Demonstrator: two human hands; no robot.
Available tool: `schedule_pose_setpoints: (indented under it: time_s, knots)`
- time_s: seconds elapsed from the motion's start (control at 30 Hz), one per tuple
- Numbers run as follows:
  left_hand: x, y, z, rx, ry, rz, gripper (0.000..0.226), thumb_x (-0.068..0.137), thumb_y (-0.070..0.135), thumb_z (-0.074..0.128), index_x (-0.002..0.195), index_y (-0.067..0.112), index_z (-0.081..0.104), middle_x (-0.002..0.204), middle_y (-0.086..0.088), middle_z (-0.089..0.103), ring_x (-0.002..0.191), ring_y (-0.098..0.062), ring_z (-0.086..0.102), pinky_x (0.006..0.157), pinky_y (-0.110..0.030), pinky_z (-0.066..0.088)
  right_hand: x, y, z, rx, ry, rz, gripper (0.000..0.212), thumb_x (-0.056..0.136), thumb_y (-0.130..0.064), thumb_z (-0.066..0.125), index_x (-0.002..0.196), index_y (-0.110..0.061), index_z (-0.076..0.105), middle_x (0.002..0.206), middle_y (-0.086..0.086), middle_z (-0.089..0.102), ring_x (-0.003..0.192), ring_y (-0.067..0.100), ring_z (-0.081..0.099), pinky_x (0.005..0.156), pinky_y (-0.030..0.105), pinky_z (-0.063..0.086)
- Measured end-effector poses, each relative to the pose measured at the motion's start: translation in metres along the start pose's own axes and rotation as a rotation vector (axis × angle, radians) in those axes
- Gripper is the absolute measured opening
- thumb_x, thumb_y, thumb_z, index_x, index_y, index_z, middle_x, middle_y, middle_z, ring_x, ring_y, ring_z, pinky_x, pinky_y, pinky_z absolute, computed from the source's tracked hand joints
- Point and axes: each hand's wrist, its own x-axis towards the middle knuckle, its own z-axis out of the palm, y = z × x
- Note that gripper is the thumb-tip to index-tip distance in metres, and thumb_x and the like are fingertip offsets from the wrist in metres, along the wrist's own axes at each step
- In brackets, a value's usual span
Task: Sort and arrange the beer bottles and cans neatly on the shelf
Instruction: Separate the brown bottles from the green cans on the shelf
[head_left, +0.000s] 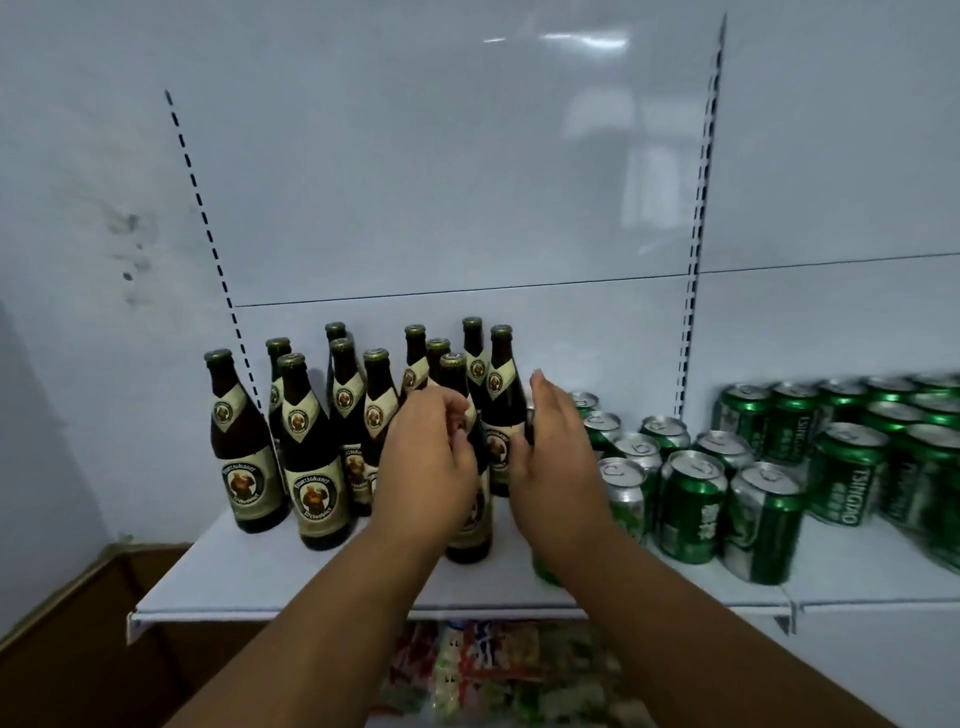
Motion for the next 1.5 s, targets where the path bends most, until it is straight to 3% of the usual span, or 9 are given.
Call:
schedule_pose_setpoints:
  time_s: [0.13, 0.3, 0.73, 0.83, 0.97, 1.07, 1.3, 1.5]
  knots:
    - [-0.008, 0.029, 0.025, 0.023, -0.057, 0.122, 0.025, 0.092, 0.006, 0.055, 0.112, 0.02, 0.057, 0.099, 0.01, 0.05, 0.094, -0.011, 0.05, 0.079, -0.026, 0.043, 0.012, 0.026, -0.052, -0.052, 0.112, -0.04, 0.053, 0.097, -0.019, 0.043, 0.148, -0.007, 0.039, 0.141, 0.011, 0.049, 0.13, 0.023, 0.045, 0.109, 0.026, 0.032]
    - [-0.015, 0.089, 0.084, 0.048, -0.104, 0.31, 0.028, 0.082, 0.0, 0.061, 0.105, 0.016, 0.062, 0.101, 0.003, 0.058, 0.094, -0.012, 0.051, 0.08, -0.021, 0.038, 0.015, 0.078, -0.138, -0.168, 0.121, -0.034, 0.051, 0.096, -0.013, 0.055, 0.145, -0.014, 0.043, 0.143, 0.005, 0.047, 0.132, 0.019, 0.04, 0.106, 0.022, 0.028]
    - [-0.059, 0.34, 0.314, -0.251, -0.255, 0.495, 0.034, 0.072, -0.003, 0.061, 0.098, 0.018, 0.062, 0.097, 0.001, 0.06, 0.093, -0.021, 0.055, 0.083, -0.033, 0.044, -0.041, 0.269, -0.427, -0.488, 0.193, 0.176, 0.044, 0.094, -0.017, 0.061, 0.137, -0.016, 0.053, 0.136, 0.0, 0.052, 0.127, 0.015, 0.044, 0.101, 0.013, 0.024]
    - [-0.067, 0.39, 0.357, -0.282, -0.338, 0.506, 0.032, 0.075, 0.002, 0.058, 0.1, 0.021, 0.061, 0.101, 0.001, 0.059, 0.096, -0.021, 0.054, 0.083, -0.035, 0.045, -0.042, 0.305, -0.475, -0.543, 0.189, 0.197, 0.043, 0.093, -0.017, 0.062, 0.136, -0.016, 0.054, 0.134, -0.001, 0.052, 0.125, 0.012, 0.043, 0.097, 0.004, 0.018]
    - [-0.058, 0.438, 0.409, -0.272, -0.398, 0.589, 0.032, 0.076, 0.006, 0.059, 0.104, 0.021, 0.061, 0.104, 0.001, 0.06, 0.099, -0.021, 0.054, 0.086, -0.037, 0.046, -0.029, 0.352, -0.517, -0.563, 0.228, 0.218, 0.042, 0.092, -0.017, 0.063, 0.133, -0.016, 0.056, 0.131, -0.002, 0.054, 0.123, 0.012, 0.047, 0.098, 0.008, 0.025]
    - [-0.046, 0.465, 0.447, -0.281, -0.394, 0.629, 0.029, 0.077, 0.005, 0.06, 0.103, 0.019, 0.062, 0.101, 0.001, 0.06, 0.096, -0.02, 0.053, 0.084, -0.035, 0.045, -0.019, 0.387, -0.533, -0.548, 0.257, 0.248, 0.042, 0.092, -0.015, 0.063, 0.134, -0.015, 0.056, 0.132, -0.002, 0.054, 0.122, 0.009, 0.046, 0.091, -0.006, 0.018]
    - [-0.021, 0.516, 0.527, -0.3, -0.467, 0.627, 0.029, 0.081, 0.009, 0.058, 0.107, 0.021, 0.061, 0.106, 0.003, 0.058, 0.101, -0.018, 0.052, 0.088, -0.035, 0.045, 0.012, 0.455, -0.583, -0.601, 0.269, 0.315, 0.043, 0.091, -0.019, 0.064, 0.133, -0.021, 0.056, 0.13, -0.005, 0.055, 0.122, 0.009, 0.046, 0.097, 0.013, 0.028]
    - [-0.014, 0.547, 0.581, -0.237, -0.485, 0.643, 0.027, 0.087, 0.015, 0.056, 0.112, 0.026, 0.056, 0.111, 0.008, 0.054, 0.105, -0.015, 0.049, 0.089, -0.028, 0.039, 0.035, 0.52, -0.618, -0.557, 0.243, 0.336, 0.036, 0.094, -0.022, 0.061, 0.129, -0.018, 0.059, 0.125, -0.005, 0.056, 0.115, 0.003, 0.046, 0.085, -0.008, 0.022]
